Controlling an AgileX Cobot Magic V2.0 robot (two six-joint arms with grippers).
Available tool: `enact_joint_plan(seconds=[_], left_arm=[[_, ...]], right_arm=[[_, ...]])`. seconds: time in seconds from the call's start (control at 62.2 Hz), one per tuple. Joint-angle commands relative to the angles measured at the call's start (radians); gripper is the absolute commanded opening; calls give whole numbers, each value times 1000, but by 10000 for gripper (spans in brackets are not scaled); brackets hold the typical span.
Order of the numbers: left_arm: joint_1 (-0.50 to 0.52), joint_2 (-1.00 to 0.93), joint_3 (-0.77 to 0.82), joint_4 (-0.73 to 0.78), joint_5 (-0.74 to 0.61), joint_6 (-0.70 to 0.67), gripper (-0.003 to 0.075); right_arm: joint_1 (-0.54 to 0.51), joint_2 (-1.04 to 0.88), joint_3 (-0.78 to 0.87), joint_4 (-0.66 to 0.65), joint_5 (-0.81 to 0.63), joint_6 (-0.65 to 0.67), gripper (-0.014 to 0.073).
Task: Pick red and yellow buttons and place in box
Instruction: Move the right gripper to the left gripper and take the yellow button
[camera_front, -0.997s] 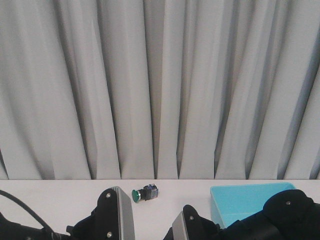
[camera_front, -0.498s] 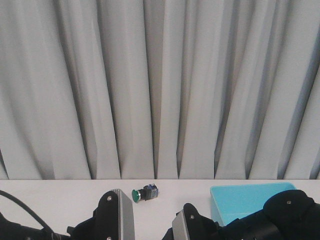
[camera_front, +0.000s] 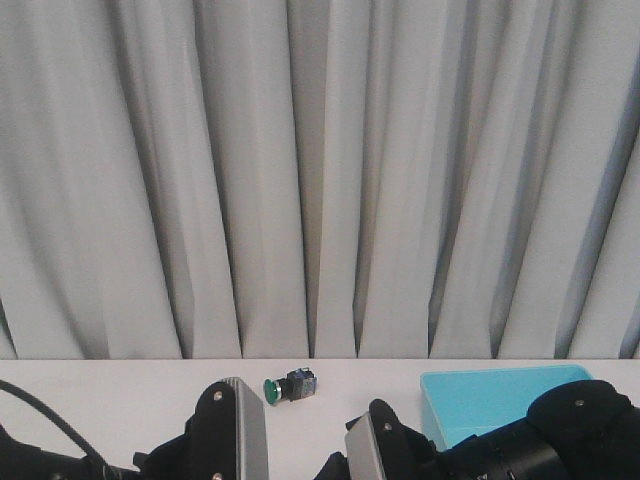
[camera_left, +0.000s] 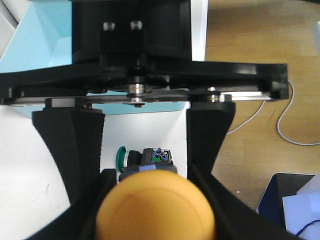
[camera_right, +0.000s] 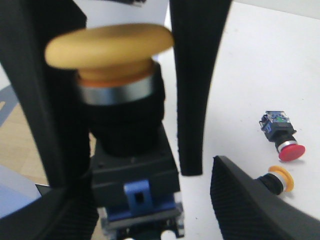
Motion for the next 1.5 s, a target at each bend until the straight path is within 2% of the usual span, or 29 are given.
enact_joint_plan(seconds=[0.0,0.209,0.547,0.756,0.9,1.077,1.222,1.318,1.479], left_arm=[[-4,-24,-31,-53,-10,-1,227],[-4,-24,-31,-53,-5,-2,227],[-4,-24,-31,-53,-6,-2,227],[-4,-24,-31,-53,-11,-2,239],[-4,-24,-31,-52,-14,-2,316],[-4,-24,-31,-49,-23,-2,487],[-4,-28,-32,-49,-46,-8,587],[-4,-33,-32,-49,-48,-8,613],[0,-61,-32,-40,-62,-11,610]], right_arm=[[-2,-40,-31,57,41,-19,436],[-2,-40,-31,57,41,-19,414],[-2,-40,-31,57,41,-19,220],[-2,-40,-31,57,41,-19,185],[-2,-40,-31,57,41,-19,189],[-2,-40,-31,57,41,-19,189],[-2,-40,-31,57,41,-19,189],[-2,-40,-31,57,41,-19,189],[-6,-61,-31,44,16,-18,189]])
